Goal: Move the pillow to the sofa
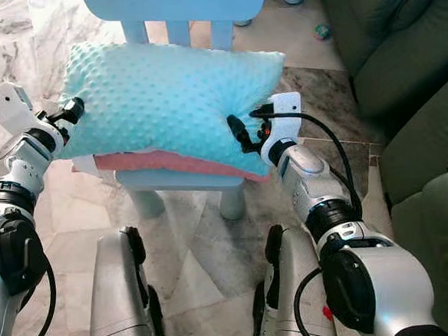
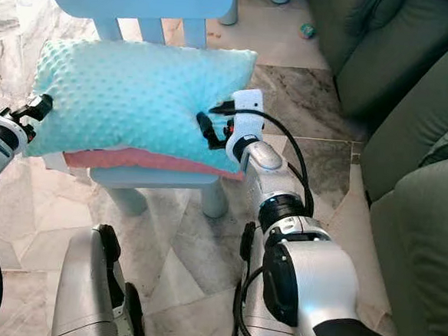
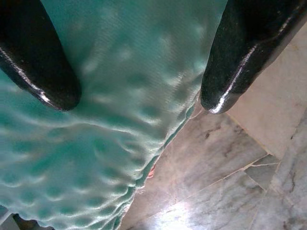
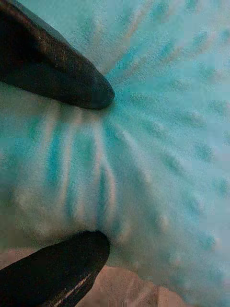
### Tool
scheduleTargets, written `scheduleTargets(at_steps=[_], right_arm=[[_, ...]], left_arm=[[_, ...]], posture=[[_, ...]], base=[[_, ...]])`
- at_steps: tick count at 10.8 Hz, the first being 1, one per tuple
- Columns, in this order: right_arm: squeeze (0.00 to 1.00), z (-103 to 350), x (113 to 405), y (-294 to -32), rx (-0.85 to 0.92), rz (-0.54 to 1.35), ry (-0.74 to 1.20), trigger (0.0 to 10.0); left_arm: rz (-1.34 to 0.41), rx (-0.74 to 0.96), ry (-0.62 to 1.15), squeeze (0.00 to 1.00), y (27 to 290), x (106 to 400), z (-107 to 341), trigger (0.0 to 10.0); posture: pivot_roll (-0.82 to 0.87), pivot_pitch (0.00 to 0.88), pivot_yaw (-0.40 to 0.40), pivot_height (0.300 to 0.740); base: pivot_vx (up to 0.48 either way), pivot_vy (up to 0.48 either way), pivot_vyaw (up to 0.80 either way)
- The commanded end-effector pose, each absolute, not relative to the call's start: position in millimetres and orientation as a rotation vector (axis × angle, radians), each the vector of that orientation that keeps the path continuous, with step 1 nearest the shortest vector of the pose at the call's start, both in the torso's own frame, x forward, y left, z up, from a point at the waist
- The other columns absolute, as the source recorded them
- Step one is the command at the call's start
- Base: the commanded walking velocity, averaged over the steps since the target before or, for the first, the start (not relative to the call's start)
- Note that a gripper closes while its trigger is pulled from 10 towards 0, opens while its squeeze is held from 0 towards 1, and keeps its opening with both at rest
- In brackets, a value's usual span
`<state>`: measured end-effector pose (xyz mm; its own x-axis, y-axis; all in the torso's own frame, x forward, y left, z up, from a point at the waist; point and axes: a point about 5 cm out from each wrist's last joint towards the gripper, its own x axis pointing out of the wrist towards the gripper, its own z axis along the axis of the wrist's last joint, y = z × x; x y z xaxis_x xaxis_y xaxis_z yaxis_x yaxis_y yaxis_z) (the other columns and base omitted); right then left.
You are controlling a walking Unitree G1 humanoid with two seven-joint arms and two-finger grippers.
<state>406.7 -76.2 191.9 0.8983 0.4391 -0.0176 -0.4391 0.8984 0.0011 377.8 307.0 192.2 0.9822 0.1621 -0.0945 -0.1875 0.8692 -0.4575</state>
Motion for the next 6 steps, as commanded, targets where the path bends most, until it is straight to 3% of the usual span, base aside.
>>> scheduleTargets(at_steps=[1,2,3,4,6], right_arm=[[1.0,181,403,-73,-0.034,0.457,0.042,10.0],[1.0,187,406,-79,-0.046,0.409,0.026,10.0],[0.21,185,407,-80,-0.058,0.396,0.041,10.0],[0.0,180,406,-78,-0.036,0.404,0.081,10.0],[0.0,167,400,-62,0.038,0.451,0.162,10.0]], left_arm=[[0.195,-0.469,0.091,0.0,310,374,184,10.0],[0.195,-0.466,0.109,0.0,309,373,179,10.0],[0.174,-0.479,0.128,0.0,306,373,175,10.0],[0.127,-0.5,0.177,0.0,298,373,167,10.0],[0.051,-0.566,0.275,0.0,279,374,152,10.0]], posture=[[-0.05,0.423,0.028,0.485],[-0.05,0.424,0.026,0.485],[-0.05,0.424,0.024,0.485],[-0.05,0.424,0.023,0.485],[-0.04,0.425,0.022,0.485]], base=[[0.0,0.0,0.0],[0.0,0.0,0.0],[0.0,0.0,0.0],[0.0,0.0,0.0],[0.0,0.0,0.0]])
